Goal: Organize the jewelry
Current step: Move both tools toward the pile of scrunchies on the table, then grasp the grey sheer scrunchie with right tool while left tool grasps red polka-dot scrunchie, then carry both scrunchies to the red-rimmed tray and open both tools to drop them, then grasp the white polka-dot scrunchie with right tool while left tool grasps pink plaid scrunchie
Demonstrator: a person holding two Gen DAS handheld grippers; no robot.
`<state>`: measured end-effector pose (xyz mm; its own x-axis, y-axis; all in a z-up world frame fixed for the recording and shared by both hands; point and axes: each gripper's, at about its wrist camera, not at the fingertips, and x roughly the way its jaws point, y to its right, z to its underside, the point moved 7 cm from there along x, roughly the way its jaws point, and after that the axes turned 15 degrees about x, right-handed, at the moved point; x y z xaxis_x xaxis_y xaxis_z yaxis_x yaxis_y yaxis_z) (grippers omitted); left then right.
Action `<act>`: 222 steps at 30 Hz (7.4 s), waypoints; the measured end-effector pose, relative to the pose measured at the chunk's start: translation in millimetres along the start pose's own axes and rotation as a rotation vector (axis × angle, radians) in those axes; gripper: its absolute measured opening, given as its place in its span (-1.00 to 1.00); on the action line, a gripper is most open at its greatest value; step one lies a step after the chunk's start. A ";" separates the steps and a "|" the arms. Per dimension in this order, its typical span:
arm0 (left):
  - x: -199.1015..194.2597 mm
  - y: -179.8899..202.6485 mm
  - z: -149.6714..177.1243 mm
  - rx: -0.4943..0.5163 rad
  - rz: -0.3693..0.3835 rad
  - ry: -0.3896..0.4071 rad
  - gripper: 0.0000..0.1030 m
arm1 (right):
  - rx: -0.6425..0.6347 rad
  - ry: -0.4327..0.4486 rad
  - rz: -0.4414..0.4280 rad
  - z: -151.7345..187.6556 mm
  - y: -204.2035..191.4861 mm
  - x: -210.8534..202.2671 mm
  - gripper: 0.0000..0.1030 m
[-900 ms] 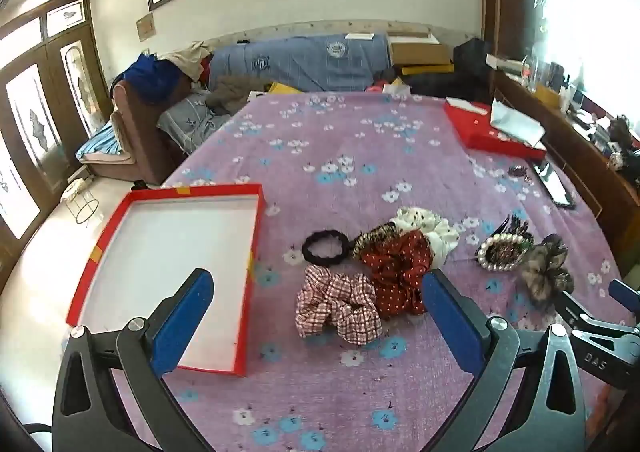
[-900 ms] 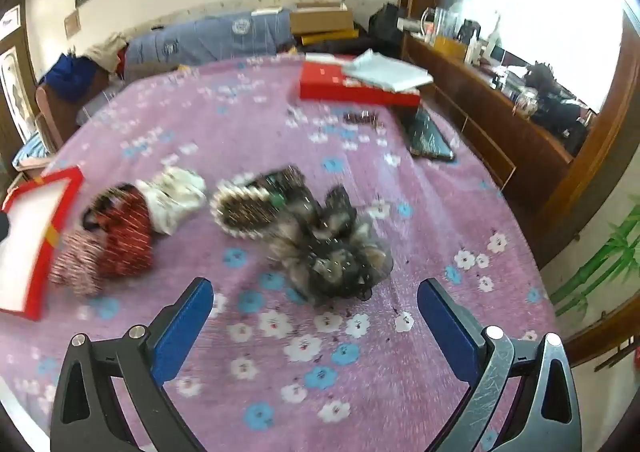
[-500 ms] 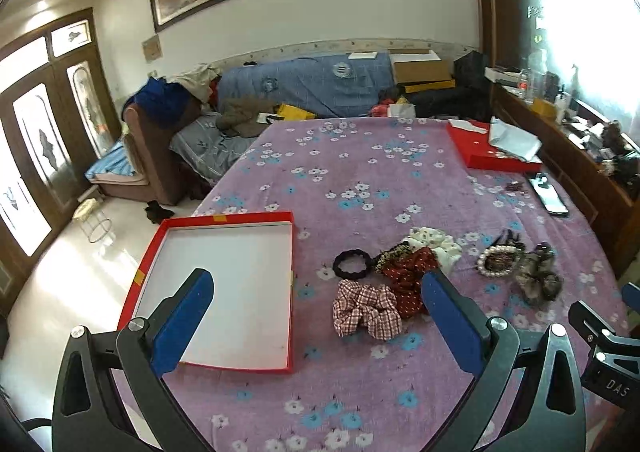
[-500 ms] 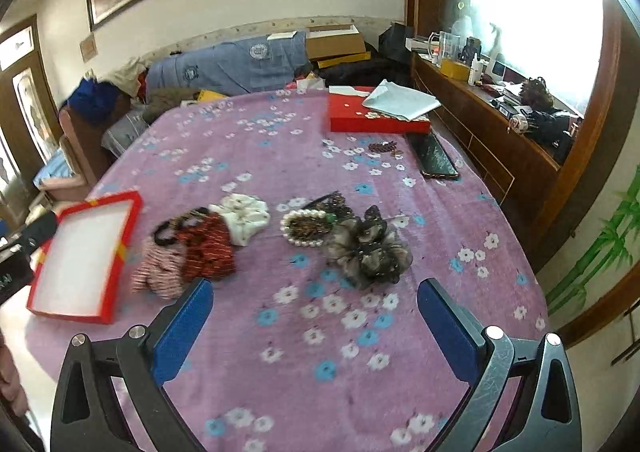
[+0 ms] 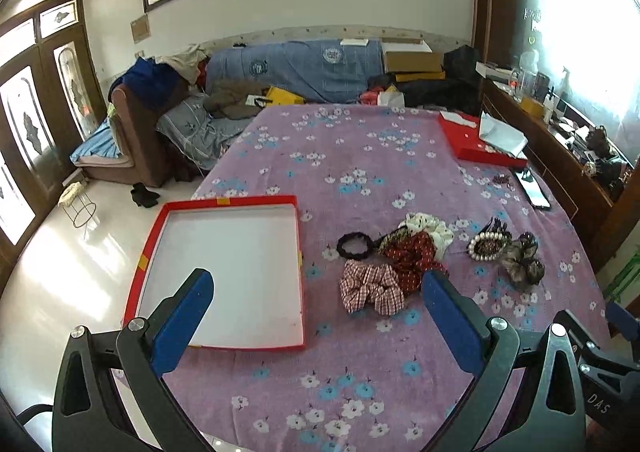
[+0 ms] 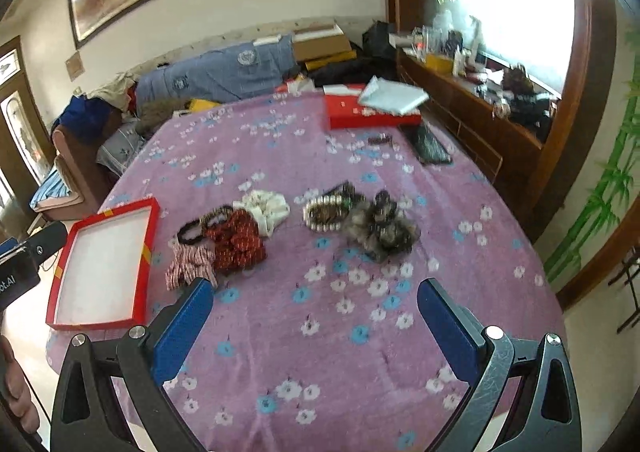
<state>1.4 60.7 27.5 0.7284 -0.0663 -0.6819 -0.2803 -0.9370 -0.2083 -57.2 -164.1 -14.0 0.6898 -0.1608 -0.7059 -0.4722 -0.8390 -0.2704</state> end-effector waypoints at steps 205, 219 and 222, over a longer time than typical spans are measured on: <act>122.2 -152.2 57.2 -0.204 0.070 -0.333 -0.17 | -0.177 -0.574 -0.473 69.6 -174.9 144.4 -0.09; 147.6 12.8 17.9 0.033 0.272 -0.331 -0.09 | 0.117 -0.413 -0.146 -16.0 37.8 175.1 -0.10; 163.7 35.1 19.2 0.053 0.276 -0.355 -0.07 | 0.123 -0.382 -0.120 -30.0 53.9 183.2 -0.09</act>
<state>98.8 23.5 -104.9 0.3653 -0.1810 -0.9131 -0.4721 -0.8814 -0.0141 60.2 -254.3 -138.3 0.5017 0.1586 -0.8504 -0.4788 -0.7678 -0.4256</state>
